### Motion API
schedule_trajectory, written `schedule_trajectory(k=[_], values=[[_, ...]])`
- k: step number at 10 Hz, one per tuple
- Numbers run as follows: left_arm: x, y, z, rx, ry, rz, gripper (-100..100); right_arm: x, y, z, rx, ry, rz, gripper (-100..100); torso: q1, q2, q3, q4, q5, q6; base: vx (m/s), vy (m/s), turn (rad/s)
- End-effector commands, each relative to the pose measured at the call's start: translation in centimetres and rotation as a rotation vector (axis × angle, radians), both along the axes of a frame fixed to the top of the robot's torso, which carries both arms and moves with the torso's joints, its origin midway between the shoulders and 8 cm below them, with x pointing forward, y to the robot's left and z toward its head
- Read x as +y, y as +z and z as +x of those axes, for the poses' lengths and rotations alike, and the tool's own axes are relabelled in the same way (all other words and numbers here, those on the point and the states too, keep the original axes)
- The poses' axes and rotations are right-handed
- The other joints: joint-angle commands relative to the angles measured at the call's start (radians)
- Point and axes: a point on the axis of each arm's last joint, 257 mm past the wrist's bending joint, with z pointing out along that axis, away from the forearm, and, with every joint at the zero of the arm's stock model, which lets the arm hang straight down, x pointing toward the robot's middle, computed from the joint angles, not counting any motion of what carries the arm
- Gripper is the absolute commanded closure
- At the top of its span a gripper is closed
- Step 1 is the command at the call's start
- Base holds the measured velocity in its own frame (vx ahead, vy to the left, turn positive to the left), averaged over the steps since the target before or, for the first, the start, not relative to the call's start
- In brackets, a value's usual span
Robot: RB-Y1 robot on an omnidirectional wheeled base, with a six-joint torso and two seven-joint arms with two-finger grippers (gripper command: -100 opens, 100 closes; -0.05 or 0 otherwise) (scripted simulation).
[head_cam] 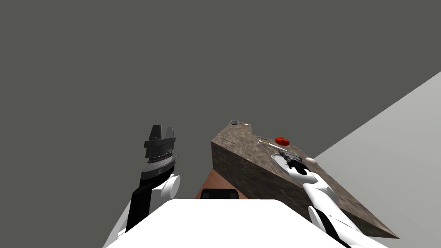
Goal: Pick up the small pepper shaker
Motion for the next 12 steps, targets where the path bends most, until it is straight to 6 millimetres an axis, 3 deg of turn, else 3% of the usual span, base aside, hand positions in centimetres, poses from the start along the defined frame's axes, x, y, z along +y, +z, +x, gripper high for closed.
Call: schedule_trajectory(k=[1, 2, 3, 4, 6, 7, 8, 9, 11, 12], values=[[0.0, 0.0, 0.0, 0.000, 0.000, 0.000, 0, 1.3, -0.4, 1.1, -0.005, 0.021, -0.012, -100, 0.000, 0.000, 0.000, 0.000, 0.000, 0.000, 0.021, -0.004, -0.045], [0.0, 0.0, 0.0, 0.000, 0.000, 0.000, 0, 3.2, -0.1, 3.1, -0.049, 0.047, -0.006, -100, 0.000, 0.000, 0.000, 0.000, 0.000, 0.000, 0.038, -0.007, -0.086], [0.0, 0.0, 0.0, 0.000, 0.000, 0.000, 0, 3.9, -0.6, 3.2, -0.032, 0.058, -0.022, -100, 0.000, -0.001, -0.001, 0.000, 0.000, 0.000, 0.029, -0.002, -0.034], [0.0, 0.0, 0.0, 0.000, 0.000, 0.000, 0, 6.4, -0.6, 5.2, -0.073, 0.088, -0.014, -100, 0.000, -0.001, -0.001, 0.000, 0.000, 0.000, 0.030, -0.005, -0.071], [0.0, 0.0, 0.0, 0.000, 0.000, 0.000, 0, 6.5, -0.7, 5.2, -0.054, 0.093, -0.037, -100, 0.000, -0.001, 0.000, 0.000, 0.000, 0.000, 0.018, -0.002, -0.016], [0.0, 0.0, 0.0, 0.000, 0.000, 0.000, 0, 9.1, -0.9, 7.0, -0.090, 0.120, -0.030, -100, 0.000, 0.000, 0.000, 0.000, 0.000, 0.000, 0.017, -0.007, -0.065], [0.0, 0.0, 0.0, 0.000, 0.000, 0.000, 0, 9.1, -0.9, 7.0, -0.073, 0.123, -0.053, -100, 0.000, 0.000, 0.000, 0.000, 0.000, 0.000, 0.023, -0.003, -0.039], [0.0, 0.0, 0.0, 0.000, 0.000, 0.000, 0, 11.4, -0.8, 8.5, -0.108, 0.147, -0.047, -100, 0.000, 0.000, 0.000, 0.000, 0.000, 0.000, 0.032, -0.006, -0.081], [0.0, 0.0, 0.0, 0.000, 0.000, 0.000, 0, 11.6, -1.0, 8.5, -0.088, 0.151, -0.071, -100, 0.000, -0.001, 0.000, 0.000, 0.000, 0.000, 0.017, 0.000, -0.009], [0.0, 0.0, 0.0, 0.000, 0.000, 0.000, 0, 14.0, -1.1, 9.8, -0.112, 0.173, -0.071, -100, 0.000, 0.000, 0.000, 0.000, 0.000, 0.000, 0.017, -0.008, -0.070]])
